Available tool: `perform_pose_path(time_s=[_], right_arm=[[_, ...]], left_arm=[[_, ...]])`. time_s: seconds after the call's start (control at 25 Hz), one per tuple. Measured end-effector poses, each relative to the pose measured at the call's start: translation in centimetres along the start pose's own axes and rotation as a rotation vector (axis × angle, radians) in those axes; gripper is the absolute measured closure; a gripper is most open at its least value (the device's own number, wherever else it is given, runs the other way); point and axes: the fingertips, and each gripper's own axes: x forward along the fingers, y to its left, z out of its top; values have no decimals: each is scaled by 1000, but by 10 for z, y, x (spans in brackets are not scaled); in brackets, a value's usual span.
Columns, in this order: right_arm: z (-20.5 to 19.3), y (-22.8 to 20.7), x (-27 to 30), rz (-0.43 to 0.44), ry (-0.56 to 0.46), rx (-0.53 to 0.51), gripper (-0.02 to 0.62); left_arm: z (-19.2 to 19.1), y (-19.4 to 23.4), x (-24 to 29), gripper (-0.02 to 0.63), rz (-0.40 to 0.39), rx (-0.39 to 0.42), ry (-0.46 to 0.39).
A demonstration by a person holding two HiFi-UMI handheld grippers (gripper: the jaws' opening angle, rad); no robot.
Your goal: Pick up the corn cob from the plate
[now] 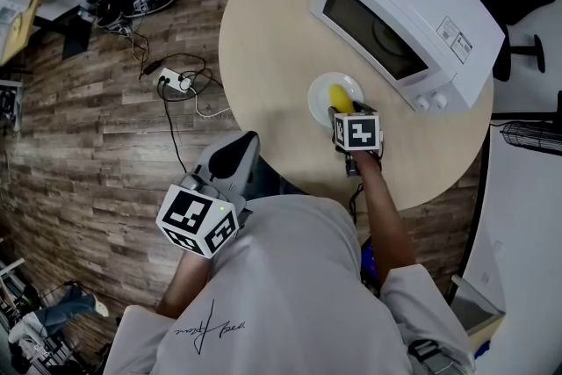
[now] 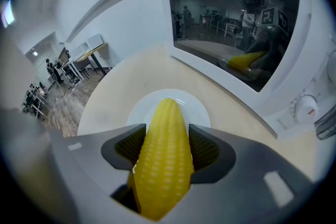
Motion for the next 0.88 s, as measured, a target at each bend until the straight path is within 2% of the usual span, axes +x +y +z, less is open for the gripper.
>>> perform_pose_path(time_s=[0.88], right_arm=[[8,-4,-25,52,-89,81,327]], left_arm=[[-1,-17,0,615,-10,0,-19]])
